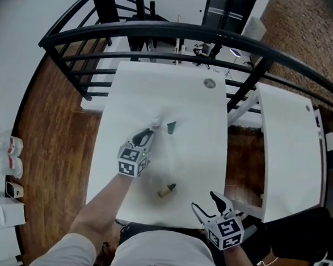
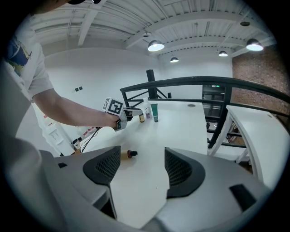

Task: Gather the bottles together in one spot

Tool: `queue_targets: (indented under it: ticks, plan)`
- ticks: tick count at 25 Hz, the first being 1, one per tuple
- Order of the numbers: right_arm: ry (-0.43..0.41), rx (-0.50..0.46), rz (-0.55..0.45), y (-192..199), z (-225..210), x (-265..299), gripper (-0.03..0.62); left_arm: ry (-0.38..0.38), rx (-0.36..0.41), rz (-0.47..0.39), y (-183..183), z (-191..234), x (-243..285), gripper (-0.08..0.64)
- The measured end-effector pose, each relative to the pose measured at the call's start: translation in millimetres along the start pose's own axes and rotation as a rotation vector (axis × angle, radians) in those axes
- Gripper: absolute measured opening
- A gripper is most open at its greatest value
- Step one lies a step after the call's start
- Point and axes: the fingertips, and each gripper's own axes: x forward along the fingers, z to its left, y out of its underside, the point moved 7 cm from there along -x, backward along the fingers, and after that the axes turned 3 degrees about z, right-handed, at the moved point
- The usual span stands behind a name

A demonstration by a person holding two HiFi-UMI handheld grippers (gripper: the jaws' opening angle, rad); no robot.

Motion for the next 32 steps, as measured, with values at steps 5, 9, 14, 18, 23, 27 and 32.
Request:
queue_targets:
  ticks: [5,9,14,18,23,27,32]
  plan:
    - [-0.002,0.000,-0.007,-5.1,-3.0,4.4,0.325,0.013,-0.022,0.012,3.2,3.6,3.5,0.085]
    - [-0.002,-0.009,-0.006,-7.0,-0.4,7.4,0.325,0.034,-0.028,0.016,4.2,3.3,3.8,0.086]
    - [0.004,-0.024,-0.004,-8.3,4.8,10.2,0.325,0.039,-0.020,0.018,3.3,5.0,-0.3,0.097]
    - [0.006,-0.033,-0.008,-10.9,11.8,12.0,0.325,0.049,-0.011,0.007,-1.4,4.2,-13.1,0.103]
    - [0.004,-0.047,-0.028,-19.4,31.9,14.0,0.325,0.090,0.021,-0.010,-9.0,-1.3,-47.0,0.107]
    - [0.002,-0.053,-0.049,-23.8,55.5,12.0,0.325,0.088,0.001,-0.037,-16.7,-7.0,-97.0,0.107]
    - [0.005,-0.067,-0.079,-26.0,93.5,8.2,0.325,0.091,-0.005,-0.028,-13.7,-22.8,-184.8,0.107]
